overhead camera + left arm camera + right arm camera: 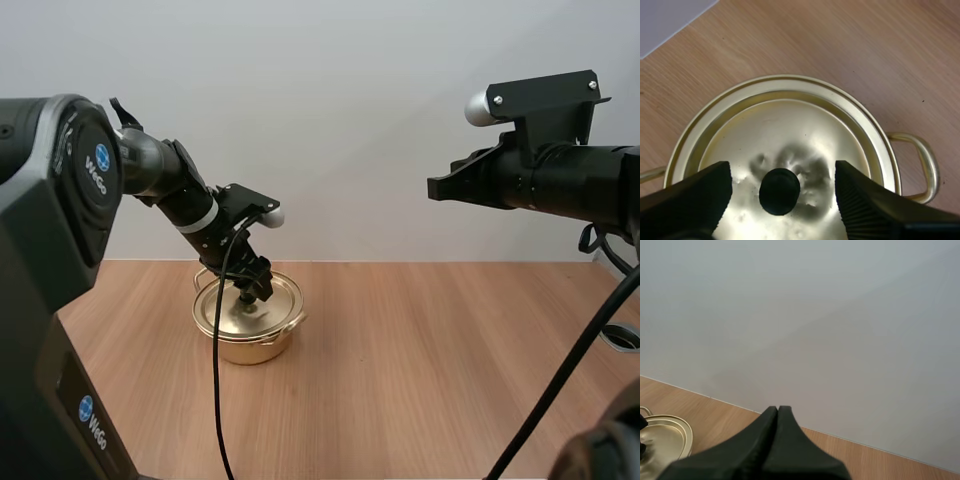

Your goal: Open the pot, put the car inside, and close it

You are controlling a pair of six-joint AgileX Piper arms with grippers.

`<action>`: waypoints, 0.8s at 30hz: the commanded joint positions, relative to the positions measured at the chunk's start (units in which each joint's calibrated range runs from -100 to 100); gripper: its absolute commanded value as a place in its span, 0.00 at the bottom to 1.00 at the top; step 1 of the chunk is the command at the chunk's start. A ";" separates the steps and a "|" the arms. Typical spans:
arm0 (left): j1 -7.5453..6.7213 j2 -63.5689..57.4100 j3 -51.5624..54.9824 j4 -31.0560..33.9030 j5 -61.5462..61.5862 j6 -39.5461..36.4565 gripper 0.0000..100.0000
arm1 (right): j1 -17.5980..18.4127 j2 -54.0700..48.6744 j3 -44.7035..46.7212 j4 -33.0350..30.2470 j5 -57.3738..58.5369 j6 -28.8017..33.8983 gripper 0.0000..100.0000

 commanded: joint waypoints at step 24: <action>11.89 -51.07 6.65 -37.17 0.84 7.14 1.00 | -0.03 -0.05 0.04 0.15 1.76 0.05 0.00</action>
